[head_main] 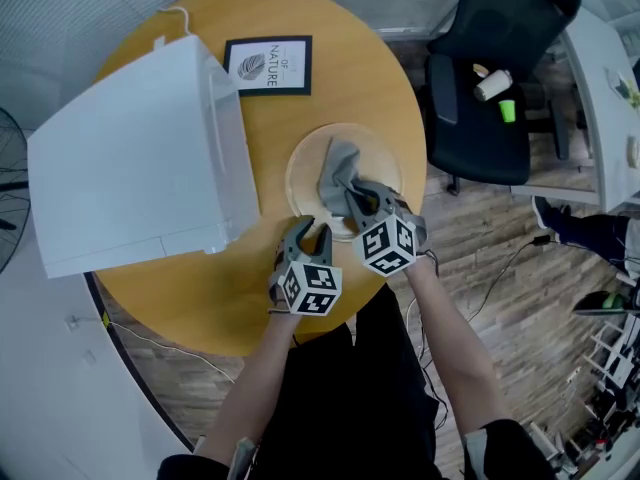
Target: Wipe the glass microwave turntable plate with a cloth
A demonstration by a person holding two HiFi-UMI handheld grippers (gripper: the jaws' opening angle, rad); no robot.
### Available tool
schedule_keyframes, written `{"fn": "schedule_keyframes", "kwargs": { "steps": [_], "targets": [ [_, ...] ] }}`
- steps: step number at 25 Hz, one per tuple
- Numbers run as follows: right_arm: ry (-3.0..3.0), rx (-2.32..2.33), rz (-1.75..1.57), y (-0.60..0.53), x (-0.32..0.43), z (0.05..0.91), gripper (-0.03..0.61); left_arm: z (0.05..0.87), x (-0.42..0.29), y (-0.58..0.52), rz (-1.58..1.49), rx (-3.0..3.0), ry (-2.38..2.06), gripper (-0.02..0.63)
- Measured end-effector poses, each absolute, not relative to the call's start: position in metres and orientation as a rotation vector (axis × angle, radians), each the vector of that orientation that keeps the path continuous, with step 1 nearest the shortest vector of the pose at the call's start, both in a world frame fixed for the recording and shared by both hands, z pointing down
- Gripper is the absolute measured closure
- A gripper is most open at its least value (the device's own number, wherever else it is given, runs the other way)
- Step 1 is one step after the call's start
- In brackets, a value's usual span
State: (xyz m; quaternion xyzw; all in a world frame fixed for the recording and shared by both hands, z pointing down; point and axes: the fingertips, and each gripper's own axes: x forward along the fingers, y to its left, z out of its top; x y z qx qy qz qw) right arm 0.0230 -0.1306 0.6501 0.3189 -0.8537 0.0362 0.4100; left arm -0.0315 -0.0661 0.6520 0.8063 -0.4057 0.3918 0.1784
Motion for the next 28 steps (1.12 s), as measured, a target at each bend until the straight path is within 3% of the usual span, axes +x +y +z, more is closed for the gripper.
{"fn": "schedule_keyframes", "kwargs": {
  "steps": [13,28],
  "targets": [
    [-2.143,0.916,0.340,-0.089,0.050,0.627,0.555,0.654,-0.030,-0.068,1.099,2.306,-1.106,0.505],
    [-2.203,1.203,0.298,-0.078,0.077,0.538,0.555,0.651,-0.033,-0.070,1.128,2.315,-1.104,0.505]
  ]
}}
